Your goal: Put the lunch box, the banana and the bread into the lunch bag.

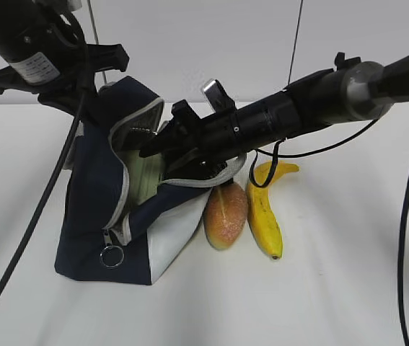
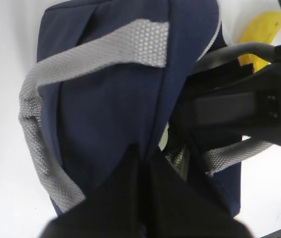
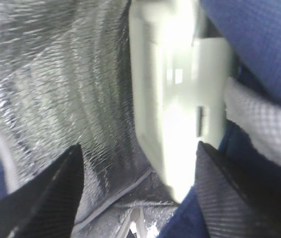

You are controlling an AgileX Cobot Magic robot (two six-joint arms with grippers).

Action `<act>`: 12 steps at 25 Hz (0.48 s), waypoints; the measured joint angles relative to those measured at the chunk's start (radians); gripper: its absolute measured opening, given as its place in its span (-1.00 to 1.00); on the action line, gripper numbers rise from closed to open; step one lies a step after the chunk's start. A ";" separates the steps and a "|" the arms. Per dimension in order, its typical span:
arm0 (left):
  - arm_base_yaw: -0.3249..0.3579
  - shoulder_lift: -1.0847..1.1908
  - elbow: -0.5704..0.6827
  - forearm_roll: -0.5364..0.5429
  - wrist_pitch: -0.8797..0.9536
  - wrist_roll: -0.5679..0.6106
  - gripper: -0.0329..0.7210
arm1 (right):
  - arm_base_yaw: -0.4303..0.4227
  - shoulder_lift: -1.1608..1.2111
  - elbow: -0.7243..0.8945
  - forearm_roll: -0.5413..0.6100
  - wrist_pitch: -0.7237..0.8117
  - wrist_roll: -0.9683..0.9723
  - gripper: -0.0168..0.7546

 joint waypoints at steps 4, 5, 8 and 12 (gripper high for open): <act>0.000 0.000 0.000 0.000 0.010 0.000 -0.92 | -0.013 -0.058 0.000 -0.044 0.000 -0.004 0.43; 0.000 0.000 0.000 0.000 0.011 0.000 -0.92 | -0.015 -0.078 0.000 -0.063 0.000 -0.004 0.43; 0.000 0.000 0.000 0.000 0.012 0.000 -0.92 | -0.024 -0.133 0.000 -0.125 -0.006 -0.006 0.42; 0.000 0.000 0.000 0.009 0.023 0.001 -0.92 | -0.046 -0.201 0.000 -0.208 -0.006 -0.008 0.42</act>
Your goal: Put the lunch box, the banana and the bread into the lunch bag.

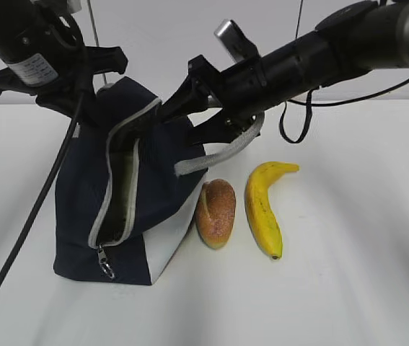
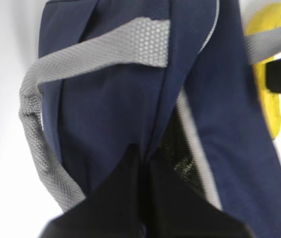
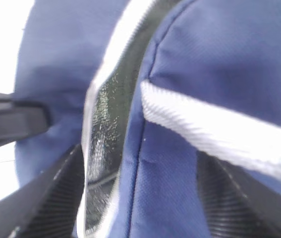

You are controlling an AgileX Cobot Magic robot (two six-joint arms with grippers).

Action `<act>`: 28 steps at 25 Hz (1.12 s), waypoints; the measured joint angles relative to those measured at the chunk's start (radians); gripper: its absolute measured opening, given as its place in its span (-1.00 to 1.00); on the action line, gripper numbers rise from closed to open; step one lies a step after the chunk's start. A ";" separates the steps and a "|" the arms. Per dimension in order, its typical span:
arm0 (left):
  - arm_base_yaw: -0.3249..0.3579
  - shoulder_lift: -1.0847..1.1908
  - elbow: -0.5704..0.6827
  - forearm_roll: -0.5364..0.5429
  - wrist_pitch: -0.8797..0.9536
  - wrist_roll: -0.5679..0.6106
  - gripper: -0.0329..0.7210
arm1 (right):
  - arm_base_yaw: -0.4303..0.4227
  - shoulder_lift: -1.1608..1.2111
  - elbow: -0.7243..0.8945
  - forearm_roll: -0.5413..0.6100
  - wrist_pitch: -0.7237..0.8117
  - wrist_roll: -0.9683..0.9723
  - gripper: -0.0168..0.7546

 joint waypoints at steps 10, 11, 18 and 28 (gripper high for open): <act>0.000 0.000 0.000 0.061 0.050 0.002 -0.92 | -0.044 -0.196 0.000 -0.268 0.010 0.058 0.42; 0.000 0.000 0.000 0.061 0.052 0.002 -0.92 | -0.044 -0.216 0.000 -0.310 0.012 0.075 0.42; 0.000 0.000 0.000 0.062 0.055 0.002 -0.92 | -0.044 -0.257 0.002 -0.352 0.021 0.094 0.40; 0.000 0.000 0.000 0.063 0.057 0.002 -0.92 | -0.046 -0.218 0.014 -0.052 0.140 -0.006 0.07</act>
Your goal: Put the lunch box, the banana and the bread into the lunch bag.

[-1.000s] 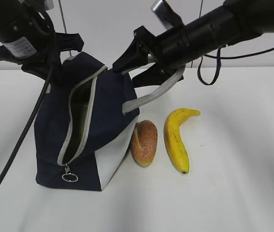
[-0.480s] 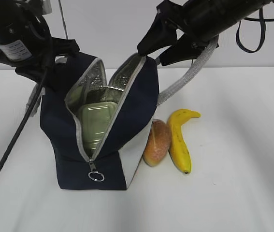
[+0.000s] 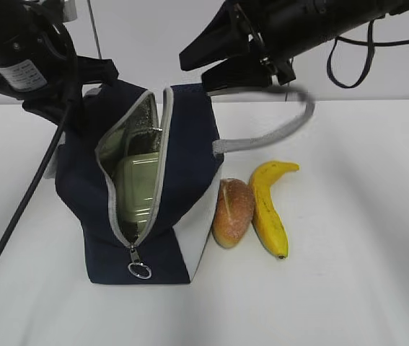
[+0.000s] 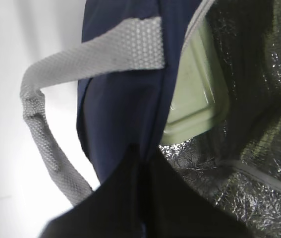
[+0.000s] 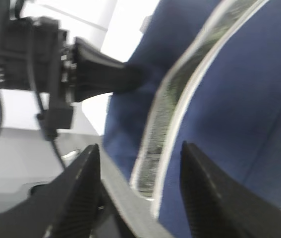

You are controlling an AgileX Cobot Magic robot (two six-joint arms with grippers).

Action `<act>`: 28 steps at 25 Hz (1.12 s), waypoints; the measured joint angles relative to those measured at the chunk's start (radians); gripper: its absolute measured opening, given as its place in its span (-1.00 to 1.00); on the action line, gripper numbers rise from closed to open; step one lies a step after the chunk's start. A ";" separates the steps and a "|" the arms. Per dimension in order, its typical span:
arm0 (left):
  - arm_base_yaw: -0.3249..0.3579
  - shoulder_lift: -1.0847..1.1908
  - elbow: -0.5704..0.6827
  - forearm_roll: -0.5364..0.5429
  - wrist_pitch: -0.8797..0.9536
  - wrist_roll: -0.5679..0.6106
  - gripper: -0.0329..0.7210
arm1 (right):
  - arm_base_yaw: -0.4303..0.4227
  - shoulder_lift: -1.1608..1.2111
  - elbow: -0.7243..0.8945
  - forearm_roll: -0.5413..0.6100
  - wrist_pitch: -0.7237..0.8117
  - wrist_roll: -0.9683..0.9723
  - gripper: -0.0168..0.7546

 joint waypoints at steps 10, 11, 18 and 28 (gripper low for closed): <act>0.000 0.000 0.000 0.000 0.007 0.000 -0.92 | -0.012 0.031 0.000 0.275 0.026 -0.117 0.03; 0.000 0.000 0.000 0.000 0.007 0.000 -0.92 | -0.015 0.023 0.000 0.255 0.026 -0.114 0.03; 0.000 0.000 0.000 0.000 0.010 0.000 -0.92 | -0.029 -0.053 0.000 -0.060 0.000 0.042 0.02; 0.000 0.000 0.000 0.000 0.013 0.000 -0.92 | -0.029 -0.132 0.057 -0.600 -0.063 0.384 0.02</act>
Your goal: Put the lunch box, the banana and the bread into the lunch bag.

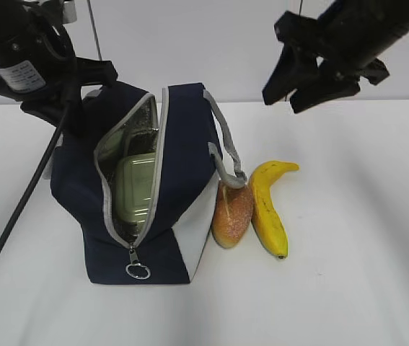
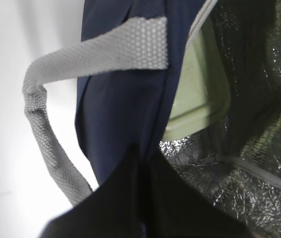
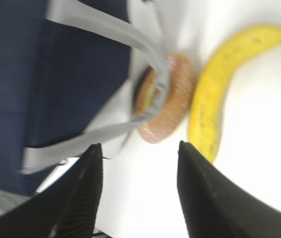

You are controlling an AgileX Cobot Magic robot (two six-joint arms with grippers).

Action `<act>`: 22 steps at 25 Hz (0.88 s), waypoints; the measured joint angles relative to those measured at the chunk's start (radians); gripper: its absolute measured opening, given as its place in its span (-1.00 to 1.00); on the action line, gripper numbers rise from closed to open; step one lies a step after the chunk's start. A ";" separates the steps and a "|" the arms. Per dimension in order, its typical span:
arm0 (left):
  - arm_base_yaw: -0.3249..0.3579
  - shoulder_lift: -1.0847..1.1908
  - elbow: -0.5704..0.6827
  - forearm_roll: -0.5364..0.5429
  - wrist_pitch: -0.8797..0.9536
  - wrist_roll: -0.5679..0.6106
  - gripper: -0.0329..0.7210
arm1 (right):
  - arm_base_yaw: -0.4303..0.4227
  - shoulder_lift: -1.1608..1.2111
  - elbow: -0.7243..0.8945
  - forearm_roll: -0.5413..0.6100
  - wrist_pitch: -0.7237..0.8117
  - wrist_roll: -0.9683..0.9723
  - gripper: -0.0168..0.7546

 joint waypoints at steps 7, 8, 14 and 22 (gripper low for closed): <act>0.000 0.000 0.000 0.000 0.000 0.000 -0.92 | 0.000 -0.002 0.215 -0.048 -0.171 0.028 0.02; 0.000 0.000 0.000 0.000 0.000 0.000 -0.92 | 0.000 -0.002 0.254 -0.048 -0.208 0.028 0.02; 0.000 0.000 0.000 0.000 0.000 0.000 -0.92 | 0.000 -0.002 0.331 -0.044 -0.315 0.028 0.02; 0.000 0.000 0.000 0.000 0.000 0.000 -0.92 | 0.000 -0.002 0.331 0.000 -0.396 -0.005 0.02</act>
